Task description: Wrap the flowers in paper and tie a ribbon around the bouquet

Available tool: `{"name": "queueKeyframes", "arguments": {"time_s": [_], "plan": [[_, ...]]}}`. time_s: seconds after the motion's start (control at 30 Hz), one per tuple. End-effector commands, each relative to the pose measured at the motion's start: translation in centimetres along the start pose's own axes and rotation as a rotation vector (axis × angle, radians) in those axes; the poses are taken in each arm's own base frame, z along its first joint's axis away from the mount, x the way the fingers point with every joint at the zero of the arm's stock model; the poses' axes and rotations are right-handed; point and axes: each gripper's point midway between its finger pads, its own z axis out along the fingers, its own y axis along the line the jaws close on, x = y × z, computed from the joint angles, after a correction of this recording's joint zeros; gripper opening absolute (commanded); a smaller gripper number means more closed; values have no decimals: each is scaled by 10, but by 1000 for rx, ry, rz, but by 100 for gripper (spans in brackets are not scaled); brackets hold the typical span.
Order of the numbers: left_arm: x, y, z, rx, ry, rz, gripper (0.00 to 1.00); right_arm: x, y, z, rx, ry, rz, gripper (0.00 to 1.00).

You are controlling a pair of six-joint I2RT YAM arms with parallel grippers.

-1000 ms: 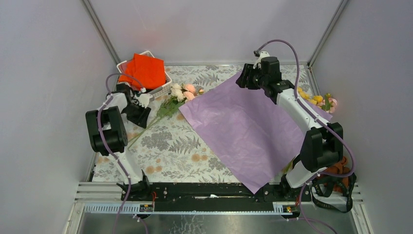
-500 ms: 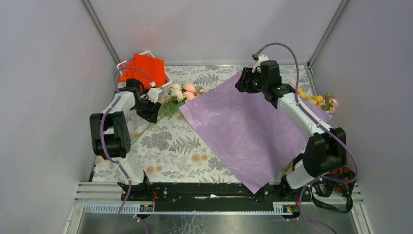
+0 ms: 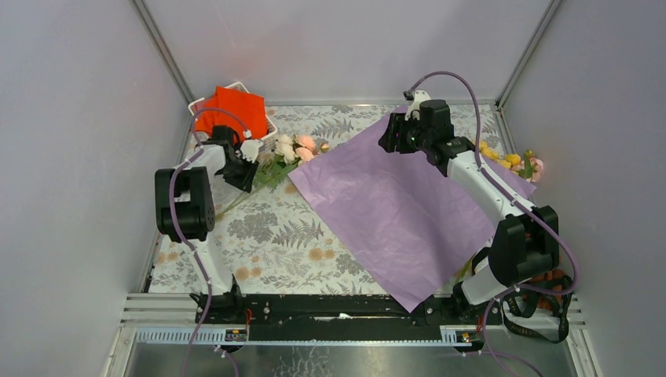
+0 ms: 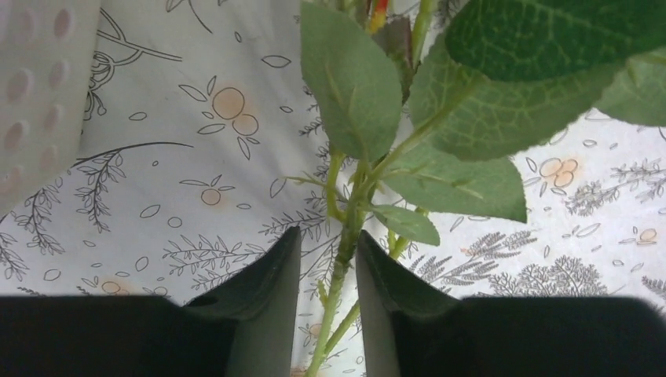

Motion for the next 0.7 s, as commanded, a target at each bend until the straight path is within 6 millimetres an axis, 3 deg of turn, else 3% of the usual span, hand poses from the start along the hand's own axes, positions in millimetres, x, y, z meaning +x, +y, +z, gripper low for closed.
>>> {"name": "queueKeyframes", "arguments": {"time_s": [0.0,0.07,0.17,0.2,0.3,0.37,0.5,0.53,0.57,0.67], "plan": [[-7,10,12,-39,-15,-12,32,-15,18,-14,-59,-45,-39,58],[-3,6,11,-18,-5,-18,4,-17,19,-17,-62,-50,-37,58],[-13,5,-15,-2,-76,-59,0,-23,24,-23,-72,-61,-40,59],[-21,7,-31,3,-128,-83,0,-25,26,-26,-75,-65,-41,58],[-57,8,-105,26,-343,-138,0,-30,42,-34,-91,-78,-65,59],[-81,-1,-153,57,-486,-140,0,-32,65,-37,-134,-87,-90,59],[-116,-52,-226,228,-690,-146,0,-33,147,-36,-354,-121,-83,65],[-123,-65,-240,289,-735,-160,0,-35,178,-36,-434,-144,-77,75],[-129,-79,-253,355,-775,-177,0,-28,215,-38,-519,-145,-92,80],[-143,-112,-283,486,-846,-209,0,-16,297,-30,-709,-140,-78,92]]}}
